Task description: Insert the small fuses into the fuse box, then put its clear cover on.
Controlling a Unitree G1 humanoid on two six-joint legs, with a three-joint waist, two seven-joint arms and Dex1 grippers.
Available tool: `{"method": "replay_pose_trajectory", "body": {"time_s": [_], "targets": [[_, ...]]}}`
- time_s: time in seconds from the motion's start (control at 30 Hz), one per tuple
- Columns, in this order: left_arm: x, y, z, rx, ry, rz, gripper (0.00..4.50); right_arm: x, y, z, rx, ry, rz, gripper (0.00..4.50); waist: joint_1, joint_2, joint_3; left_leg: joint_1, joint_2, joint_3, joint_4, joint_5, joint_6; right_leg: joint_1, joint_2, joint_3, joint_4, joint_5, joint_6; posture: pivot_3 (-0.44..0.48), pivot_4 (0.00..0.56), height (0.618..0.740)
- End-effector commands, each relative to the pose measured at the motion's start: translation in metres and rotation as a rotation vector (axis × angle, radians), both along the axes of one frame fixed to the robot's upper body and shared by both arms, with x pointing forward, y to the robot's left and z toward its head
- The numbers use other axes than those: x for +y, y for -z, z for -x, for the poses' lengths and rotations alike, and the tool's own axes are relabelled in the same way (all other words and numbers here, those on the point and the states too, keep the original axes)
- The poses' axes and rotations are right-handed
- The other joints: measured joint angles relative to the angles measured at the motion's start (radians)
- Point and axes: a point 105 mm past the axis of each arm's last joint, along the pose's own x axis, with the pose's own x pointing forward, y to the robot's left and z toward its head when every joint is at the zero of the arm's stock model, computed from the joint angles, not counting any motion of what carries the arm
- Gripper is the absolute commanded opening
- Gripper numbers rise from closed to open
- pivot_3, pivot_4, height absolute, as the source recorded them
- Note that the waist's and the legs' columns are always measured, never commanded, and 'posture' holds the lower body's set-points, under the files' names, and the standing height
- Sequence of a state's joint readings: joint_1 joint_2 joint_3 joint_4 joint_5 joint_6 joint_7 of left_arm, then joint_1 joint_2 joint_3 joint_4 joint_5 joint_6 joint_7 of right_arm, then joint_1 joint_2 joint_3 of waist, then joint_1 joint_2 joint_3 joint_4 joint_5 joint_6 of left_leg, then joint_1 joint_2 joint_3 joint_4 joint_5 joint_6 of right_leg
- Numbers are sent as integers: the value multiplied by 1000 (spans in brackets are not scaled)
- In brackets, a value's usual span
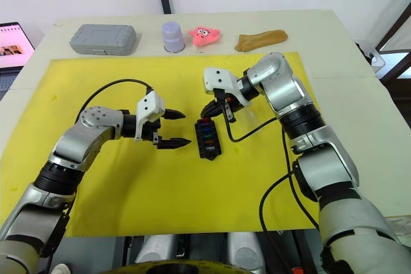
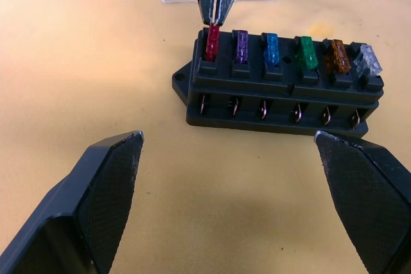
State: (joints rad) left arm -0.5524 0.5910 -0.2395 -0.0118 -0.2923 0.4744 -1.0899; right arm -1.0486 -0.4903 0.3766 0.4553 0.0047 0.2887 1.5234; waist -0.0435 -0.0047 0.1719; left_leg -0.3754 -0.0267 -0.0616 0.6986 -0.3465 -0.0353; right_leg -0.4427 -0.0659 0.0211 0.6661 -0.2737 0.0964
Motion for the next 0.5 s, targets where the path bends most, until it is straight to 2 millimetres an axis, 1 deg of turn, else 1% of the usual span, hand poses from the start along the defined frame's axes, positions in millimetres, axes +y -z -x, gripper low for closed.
{"method": "replay_pose_trajectory", "body": {"time_s": [0.03,0.17,0.3,0.37,0.5], "targets": [[4,-13,-2,-46,-2,11,4500,-3,-2,-1,-18,2,-1,36,0,0,0,0,0,0,0,0,0,0,0,0,0,0,0,0,150,740],[4,-13,-2,-47,-4,10,4500,-5,7,-1,1,6,18,36,0,0,0,0,0,0,0,0,0,0,0,0,0,0,0,0,150,740],[4,-13,-2,-46,-4,9,4500,-11,20,-4,3,26,56,36,0,0,0,0,0,0,0,0,0,0,0,0,0,0,0,0,150,740],[4,-13,-2,-46,-4,8,4500,-13,22,-6,2,35,63,36,1,0,0,0,0,0,0,0,0,0,0,0,0,0,0,0,150,740],[4,-13,-2,-46,-3,8,4500,-14,19,-7,-4,38,59,36,1,0,0,1,0,0,0,0,0,1,0,0,0,0,0,0,150,740]]}}
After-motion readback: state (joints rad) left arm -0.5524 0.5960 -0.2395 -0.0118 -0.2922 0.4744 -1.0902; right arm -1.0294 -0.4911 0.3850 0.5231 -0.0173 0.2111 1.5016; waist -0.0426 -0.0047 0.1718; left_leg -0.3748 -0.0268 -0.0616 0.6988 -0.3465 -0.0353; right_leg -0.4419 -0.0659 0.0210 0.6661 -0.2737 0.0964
